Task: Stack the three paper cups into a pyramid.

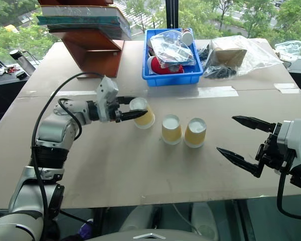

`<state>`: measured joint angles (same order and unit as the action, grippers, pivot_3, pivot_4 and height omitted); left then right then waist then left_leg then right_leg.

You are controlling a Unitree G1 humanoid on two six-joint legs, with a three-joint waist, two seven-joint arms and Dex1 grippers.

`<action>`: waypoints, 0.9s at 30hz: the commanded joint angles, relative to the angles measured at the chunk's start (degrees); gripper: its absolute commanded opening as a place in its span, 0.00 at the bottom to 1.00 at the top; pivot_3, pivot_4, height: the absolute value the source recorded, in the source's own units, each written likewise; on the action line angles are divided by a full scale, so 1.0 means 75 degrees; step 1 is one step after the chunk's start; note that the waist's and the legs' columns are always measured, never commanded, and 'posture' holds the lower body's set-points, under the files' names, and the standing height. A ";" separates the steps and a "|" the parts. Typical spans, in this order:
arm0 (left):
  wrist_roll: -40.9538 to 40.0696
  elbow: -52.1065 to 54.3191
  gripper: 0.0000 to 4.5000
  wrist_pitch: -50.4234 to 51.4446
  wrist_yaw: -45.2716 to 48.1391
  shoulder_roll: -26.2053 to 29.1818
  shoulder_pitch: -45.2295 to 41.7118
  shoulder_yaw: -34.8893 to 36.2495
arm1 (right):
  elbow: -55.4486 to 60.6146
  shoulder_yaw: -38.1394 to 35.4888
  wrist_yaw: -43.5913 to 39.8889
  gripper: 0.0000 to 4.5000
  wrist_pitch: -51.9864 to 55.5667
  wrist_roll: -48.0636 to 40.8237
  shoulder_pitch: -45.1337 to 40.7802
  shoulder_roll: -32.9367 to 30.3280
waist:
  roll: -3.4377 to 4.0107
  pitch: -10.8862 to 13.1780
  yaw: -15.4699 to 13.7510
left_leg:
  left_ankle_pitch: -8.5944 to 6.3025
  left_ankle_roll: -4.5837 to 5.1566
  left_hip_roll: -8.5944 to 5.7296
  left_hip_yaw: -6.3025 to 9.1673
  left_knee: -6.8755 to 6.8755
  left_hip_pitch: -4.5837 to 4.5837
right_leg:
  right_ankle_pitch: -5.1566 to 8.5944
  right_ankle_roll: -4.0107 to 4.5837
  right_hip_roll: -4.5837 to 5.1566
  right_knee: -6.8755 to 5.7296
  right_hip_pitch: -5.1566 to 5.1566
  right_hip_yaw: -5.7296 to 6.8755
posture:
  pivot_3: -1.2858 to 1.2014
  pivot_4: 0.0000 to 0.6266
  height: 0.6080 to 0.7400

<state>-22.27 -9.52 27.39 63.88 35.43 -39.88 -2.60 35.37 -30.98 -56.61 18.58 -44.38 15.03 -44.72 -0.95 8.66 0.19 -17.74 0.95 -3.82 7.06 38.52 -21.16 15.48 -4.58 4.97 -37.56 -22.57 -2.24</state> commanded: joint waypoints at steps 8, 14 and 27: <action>-0.1048 0.0547 0.75 0.1870 0.0556 -0.0204 -0.1873 -0.0135 | -0.1341 -0.1080 -0.0505 1.00 -0.0430 -0.0150 -0.0571 -0.0230 | -0.0002 0.0002 0.0108 | 0.0000 0.0000 0.0002 -0.0008 0.0008 0.0004 | 0.0000 -0.0001 -0.0005 -0.0011 0.0001 -0.0007 | 0.52 0.24 1.00; -0.0987 0.0373 0.75 0.2010 0.0581 -0.0757 -0.2368 -0.0539 | -0.1621 -0.1187 -0.1093 1.00 -0.0780 -0.0317 -0.0875 -0.0198 | -0.0005 0.0003 0.0071 | 0.0000 0.0000 0.0001 -0.0009 0.0010 0.0002 | 0.0000 -0.0001 -0.0005 -0.0011 0.0001 -0.0008 | 0.52 0.24 1.00; -0.0387 -0.0134 0.75 0.1393 0.0587 -0.1689 -0.2614 -0.1327 | -0.2543 -0.1175 -0.2526 1.00 -0.0628 -0.0830 -0.1237 -0.0710 | -0.0008 0.0005 0.0074 | 0.0000 0.0000 0.0000 -0.0012 0.0014 -0.0002 | 0.0000 -0.0001 -0.0004 -0.0011 0.0001 -0.0010 | 0.52 0.24 1.00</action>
<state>-25.84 -10.93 39.47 67.83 23.03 -58.42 -12.48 16.67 -38.28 -73.15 15.78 -50.69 6.16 -49.26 -1.00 8.70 0.75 -17.74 0.95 -3.83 6.96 38.64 -21.18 15.48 -4.59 4.94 -37.64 -22.57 -2.32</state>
